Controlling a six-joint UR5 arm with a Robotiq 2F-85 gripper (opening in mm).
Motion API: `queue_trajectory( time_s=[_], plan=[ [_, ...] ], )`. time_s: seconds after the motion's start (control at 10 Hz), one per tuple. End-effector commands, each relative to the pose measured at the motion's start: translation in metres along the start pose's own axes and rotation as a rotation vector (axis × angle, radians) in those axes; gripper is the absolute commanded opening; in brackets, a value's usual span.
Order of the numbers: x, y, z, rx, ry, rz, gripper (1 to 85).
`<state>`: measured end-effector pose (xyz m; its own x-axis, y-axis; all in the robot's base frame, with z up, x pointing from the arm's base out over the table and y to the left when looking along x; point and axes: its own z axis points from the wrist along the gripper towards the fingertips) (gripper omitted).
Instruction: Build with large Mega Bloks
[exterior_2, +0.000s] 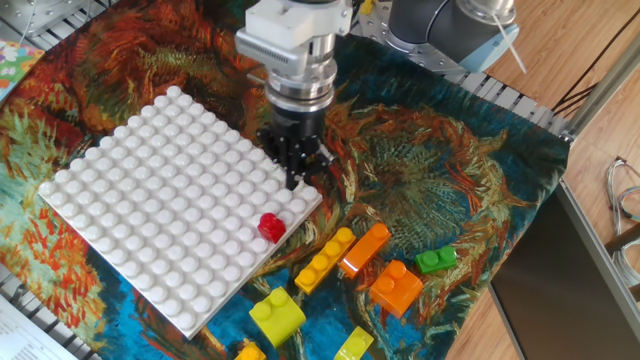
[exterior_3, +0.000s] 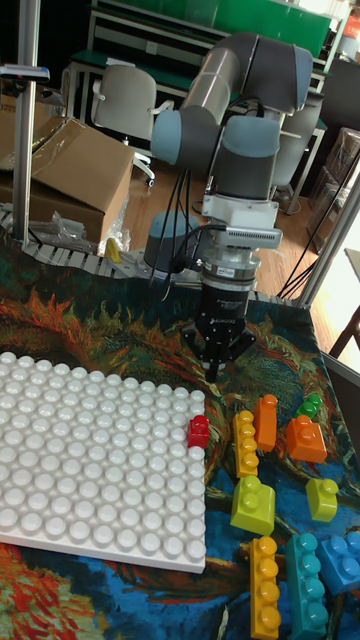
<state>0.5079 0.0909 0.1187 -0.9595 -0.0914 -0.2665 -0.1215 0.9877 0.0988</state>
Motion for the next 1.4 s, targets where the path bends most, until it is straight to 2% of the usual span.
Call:
queue_trajectory(
  time_s=[0.0,0.1,0.2,0.6,0.8,1.0,1.1,1.2,1.3],
  plan=[
    [0.006,0.014,-0.009,-0.019,0.012,-0.003,1.3],
    [0.01,0.009,-0.009,0.0,0.029,-0.002,1.3],
    [0.01,0.01,-0.009,-0.005,0.028,-0.008,1.3],
    [-0.007,0.009,-0.009,0.001,-0.036,-0.043,1.3],
    [-0.009,0.01,-0.009,-0.005,-0.043,-0.043,1.3],
    [0.005,0.01,-0.009,-0.006,0.025,-0.019,1.3],
    [0.005,0.007,-0.009,0.003,0.059,-0.011,1.3],
    [-0.002,0.002,-0.008,-0.003,0.072,-0.024,1.3],
    [-0.006,0.0,-0.007,-0.029,0.099,-0.031,1.3]
  ],
)
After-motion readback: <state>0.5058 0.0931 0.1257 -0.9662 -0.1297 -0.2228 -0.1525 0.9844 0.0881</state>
